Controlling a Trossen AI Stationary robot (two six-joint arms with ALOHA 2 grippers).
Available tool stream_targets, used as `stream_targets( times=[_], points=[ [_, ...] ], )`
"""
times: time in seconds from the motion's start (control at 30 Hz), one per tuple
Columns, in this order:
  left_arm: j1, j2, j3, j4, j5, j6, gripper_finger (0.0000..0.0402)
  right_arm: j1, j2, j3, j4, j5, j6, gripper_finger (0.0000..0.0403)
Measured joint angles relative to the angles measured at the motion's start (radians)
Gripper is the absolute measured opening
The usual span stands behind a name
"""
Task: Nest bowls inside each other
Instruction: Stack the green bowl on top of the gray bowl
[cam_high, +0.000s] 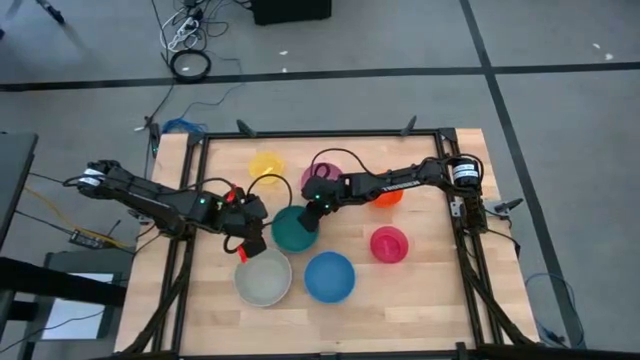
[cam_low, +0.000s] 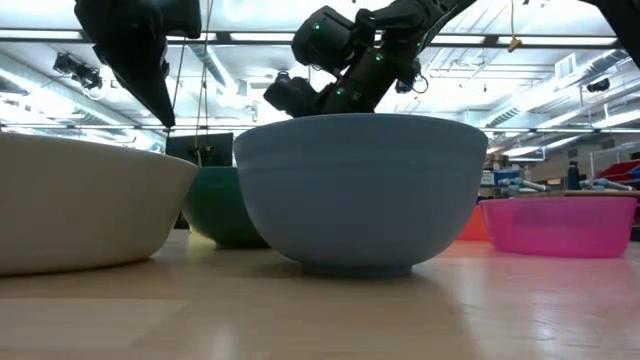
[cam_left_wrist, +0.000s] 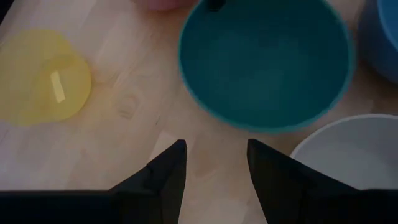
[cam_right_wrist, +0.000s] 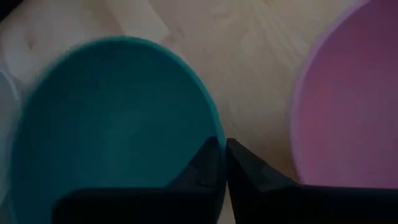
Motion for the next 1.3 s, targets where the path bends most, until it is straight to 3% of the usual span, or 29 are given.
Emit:
stream_targets(
  times=[0.37,0.7,0.93,1.3],
  points=[
    [0.0,0.0,0.0,0.001,0.0,0.0,0.0178,-0.009,0.0,0.0,0.034,0.002,-0.027,0.0003],
    [-0.01,-0.031,0.043,-0.007,-0.005,-0.019,0.0178,-0.033,-0.057,0.0,0.098,-0.098,-0.043,0.0001],
    [-0.033,-0.1,0.164,0.001,-0.143,0.012,0.0177,0.05,-0.062,0.0,0.163,-0.148,-0.042,0.0001],
    [-0.035,-0.186,0.251,0.001,-0.244,0.035,0.0177,0.146,-0.052,0.121,0.205,-0.058,-0.103,0.0]
  ],
)
